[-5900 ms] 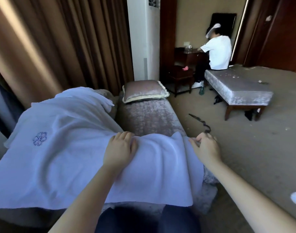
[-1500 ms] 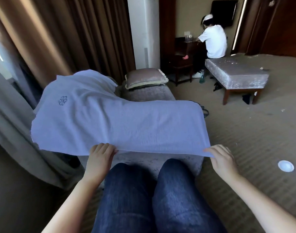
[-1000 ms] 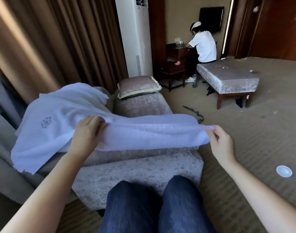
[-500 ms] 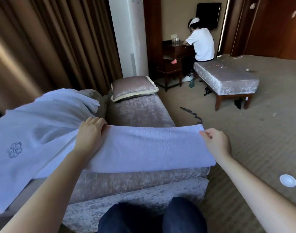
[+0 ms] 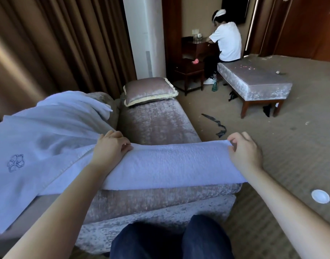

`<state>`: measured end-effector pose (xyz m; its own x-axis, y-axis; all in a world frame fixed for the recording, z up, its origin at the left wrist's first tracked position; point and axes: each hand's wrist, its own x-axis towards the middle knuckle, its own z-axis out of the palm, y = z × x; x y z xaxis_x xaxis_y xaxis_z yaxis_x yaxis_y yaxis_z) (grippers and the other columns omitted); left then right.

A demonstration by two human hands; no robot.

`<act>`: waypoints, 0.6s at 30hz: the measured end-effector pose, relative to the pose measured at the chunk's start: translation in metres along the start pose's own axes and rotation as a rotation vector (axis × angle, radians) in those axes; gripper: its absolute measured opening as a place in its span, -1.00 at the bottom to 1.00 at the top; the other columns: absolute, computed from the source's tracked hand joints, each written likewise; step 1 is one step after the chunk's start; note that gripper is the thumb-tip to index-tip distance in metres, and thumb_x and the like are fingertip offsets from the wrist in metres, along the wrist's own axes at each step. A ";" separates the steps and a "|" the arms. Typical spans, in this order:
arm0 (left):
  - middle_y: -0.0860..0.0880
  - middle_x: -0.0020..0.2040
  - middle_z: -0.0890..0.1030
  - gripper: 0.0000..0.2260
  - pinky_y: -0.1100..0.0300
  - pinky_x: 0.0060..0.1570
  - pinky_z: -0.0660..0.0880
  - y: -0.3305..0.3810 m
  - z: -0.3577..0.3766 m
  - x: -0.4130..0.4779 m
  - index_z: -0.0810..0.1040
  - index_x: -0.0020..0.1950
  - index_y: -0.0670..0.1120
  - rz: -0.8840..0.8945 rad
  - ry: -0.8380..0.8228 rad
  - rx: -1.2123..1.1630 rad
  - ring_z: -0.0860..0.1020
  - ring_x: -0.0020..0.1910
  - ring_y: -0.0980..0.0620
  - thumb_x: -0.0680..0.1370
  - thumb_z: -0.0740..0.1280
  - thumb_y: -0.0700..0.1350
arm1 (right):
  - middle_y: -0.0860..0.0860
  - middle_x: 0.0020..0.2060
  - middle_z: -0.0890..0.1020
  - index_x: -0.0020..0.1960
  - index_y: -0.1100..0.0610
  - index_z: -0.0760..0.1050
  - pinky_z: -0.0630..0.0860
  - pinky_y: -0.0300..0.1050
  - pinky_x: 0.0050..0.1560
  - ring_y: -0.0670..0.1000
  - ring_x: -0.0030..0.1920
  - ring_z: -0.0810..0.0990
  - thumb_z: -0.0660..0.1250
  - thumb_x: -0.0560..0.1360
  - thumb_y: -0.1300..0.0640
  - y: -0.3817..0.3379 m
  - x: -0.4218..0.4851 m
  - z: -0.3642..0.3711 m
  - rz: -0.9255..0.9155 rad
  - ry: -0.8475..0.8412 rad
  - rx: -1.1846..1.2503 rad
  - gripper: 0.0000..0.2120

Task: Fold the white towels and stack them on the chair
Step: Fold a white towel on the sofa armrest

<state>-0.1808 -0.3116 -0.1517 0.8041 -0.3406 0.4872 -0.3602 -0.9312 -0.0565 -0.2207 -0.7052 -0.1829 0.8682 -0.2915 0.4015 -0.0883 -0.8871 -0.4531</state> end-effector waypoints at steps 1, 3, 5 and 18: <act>0.00 -0.17 0.59 -0.82 0.07 -0.18 0.33 0.001 -0.004 -0.002 0.68 -0.10 -0.04 0.028 0.011 0.014 0.51 -0.14 -0.08 0.52 0.33 0.01 | 0.05 -0.03 0.52 -0.01 0.10 0.54 0.32 -0.07 -0.15 0.19 -0.08 0.54 0.33 0.48 0.26 -0.009 -0.004 0.000 -0.076 0.010 -0.011 -0.88; 0.00 -0.11 0.59 -0.70 0.05 -0.16 0.36 0.002 -0.015 -0.009 0.66 0.00 -0.03 0.097 0.047 0.031 0.51 -0.12 -0.08 0.52 0.19 0.06 | 0.03 -0.08 0.54 -0.04 0.12 0.54 0.33 -0.05 -0.10 0.16 -0.12 0.55 0.36 0.48 0.24 -0.034 -0.013 0.003 -0.254 0.038 -0.014 -0.92; -0.01 -0.08 0.58 -0.70 0.04 -0.11 0.35 -0.005 -0.029 -0.023 0.63 0.05 -0.05 0.138 0.107 0.038 0.51 -0.10 -0.10 0.53 0.17 0.03 | 0.02 -0.15 0.56 -0.09 0.13 0.55 0.37 -0.04 -0.13 0.14 -0.17 0.56 0.41 0.46 0.26 -0.063 -0.023 0.011 -0.426 0.086 0.008 -0.92; -0.05 -0.10 0.62 -0.67 -0.02 -0.21 0.46 -0.151 -0.134 -0.212 0.54 0.06 -0.11 -0.316 0.200 0.312 0.57 -0.13 -0.18 0.34 0.36 -0.36 | -0.03 -0.29 0.55 -0.19 0.10 0.55 0.33 -0.13 -0.26 0.08 -0.27 0.55 0.37 0.39 0.20 -0.292 -0.111 0.087 -0.901 0.070 0.341 -0.97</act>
<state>-0.3598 -0.0812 -0.1298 0.7338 -0.0319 0.6786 0.0703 -0.9900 -0.1225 -0.2489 -0.3823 -0.1645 0.5085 0.4173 0.7532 0.7532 -0.6394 -0.1543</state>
